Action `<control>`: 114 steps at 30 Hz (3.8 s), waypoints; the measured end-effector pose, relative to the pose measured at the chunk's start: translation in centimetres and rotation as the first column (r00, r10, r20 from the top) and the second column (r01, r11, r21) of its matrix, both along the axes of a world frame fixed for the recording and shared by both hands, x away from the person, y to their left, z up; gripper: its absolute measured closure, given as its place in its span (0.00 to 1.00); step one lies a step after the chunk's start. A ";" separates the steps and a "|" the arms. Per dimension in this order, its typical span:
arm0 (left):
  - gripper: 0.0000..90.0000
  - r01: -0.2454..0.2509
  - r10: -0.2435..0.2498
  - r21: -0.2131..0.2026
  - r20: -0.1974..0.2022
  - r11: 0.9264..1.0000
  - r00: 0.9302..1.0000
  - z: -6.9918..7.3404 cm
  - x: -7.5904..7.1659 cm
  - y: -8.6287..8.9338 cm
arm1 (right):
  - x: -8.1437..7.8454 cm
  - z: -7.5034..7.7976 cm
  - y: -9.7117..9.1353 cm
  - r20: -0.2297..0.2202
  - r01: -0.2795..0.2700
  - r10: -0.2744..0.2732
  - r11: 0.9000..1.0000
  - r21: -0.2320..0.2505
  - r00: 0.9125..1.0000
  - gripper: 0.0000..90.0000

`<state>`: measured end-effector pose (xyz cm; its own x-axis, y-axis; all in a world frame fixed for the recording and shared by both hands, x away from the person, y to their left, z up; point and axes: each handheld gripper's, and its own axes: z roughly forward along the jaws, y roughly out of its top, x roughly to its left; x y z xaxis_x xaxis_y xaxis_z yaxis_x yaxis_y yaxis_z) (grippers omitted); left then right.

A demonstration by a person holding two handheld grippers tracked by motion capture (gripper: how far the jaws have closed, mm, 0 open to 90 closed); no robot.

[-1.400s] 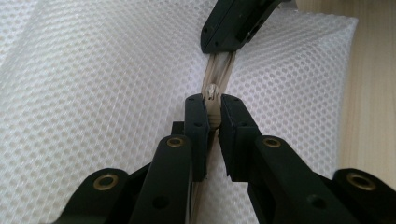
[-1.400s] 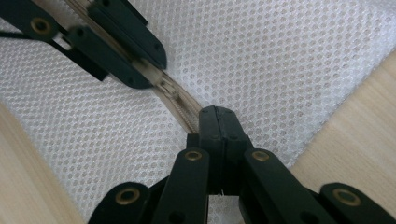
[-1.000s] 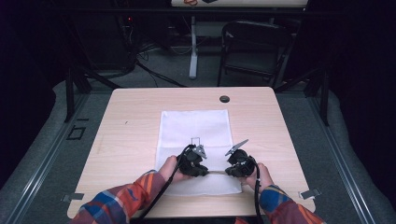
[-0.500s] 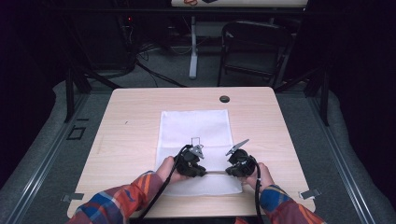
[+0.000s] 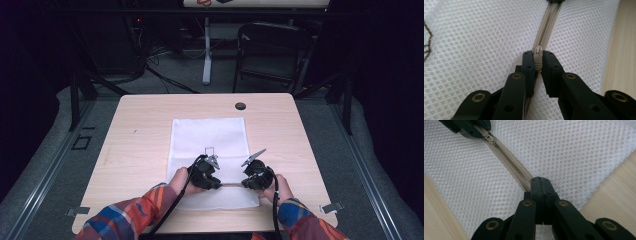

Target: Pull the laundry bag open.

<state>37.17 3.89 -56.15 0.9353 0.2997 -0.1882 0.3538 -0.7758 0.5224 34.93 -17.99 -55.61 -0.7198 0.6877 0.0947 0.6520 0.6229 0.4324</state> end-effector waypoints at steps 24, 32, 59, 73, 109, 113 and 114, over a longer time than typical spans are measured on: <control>0.91 -0.022 0.022 -0.009 0.025 1.000 0.999 0.5 -0.5 0.5 | 0.0 0.0 -0.1 -0.001 -0.010 0.010 1.000 0.009 1.000 1.00; 0.91 -0.053 0.053 -0.015 0.009 0.999 0.999 0.6 -0.4 2.5 | 0.0 0.0 0.0 0.000 -0.008 0.008 1.000 0.006 1.000 1.00; 0.91 -0.054 0.054 -0.020 0.012 0.998 0.998 1.3 -1.0 3.7 | 0.1 -0.1 -0.2 0.001 -0.032 0.032 0.999 0.019 0.999 1.00; 0.91 -0.063 0.063 -0.030 0.003 0.998 0.998 1.4 -1.3 4.5 | 0.2 -0.1 -0.2 -0.001 -0.039 0.039 0.999 0.015 0.999 1.00; 0.91 -0.099 0.099 -0.023 -0.006 0.995 0.995 1.3 -1.3 6.5 | 0.2 -0.1 -0.2 -0.007 -0.038 0.038 0.999 0.032 0.999 1.00; 0.90 -0.099 0.099 -0.022 -0.005 0.995 0.995 1.4 -1.4 6.6 | 0.2 -0.1 -0.1 -0.012 -0.033 0.033 0.999 0.017 0.999 1.00; 0.90 -0.100 0.099 -0.026 -0.007 0.995 0.995 1.4 -1.4 6.6 | 0.2 0.0 -0.1 -0.013 -0.037 0.037 0.999 0.016 0.999 1.00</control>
<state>35.79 10.48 -54.76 0.9000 0.3862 -0.2022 0.4314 -0.7226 0.5401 35.16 -18.09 -55.65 -0.7433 0.6589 0.1152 0.6343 0.6397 0.4341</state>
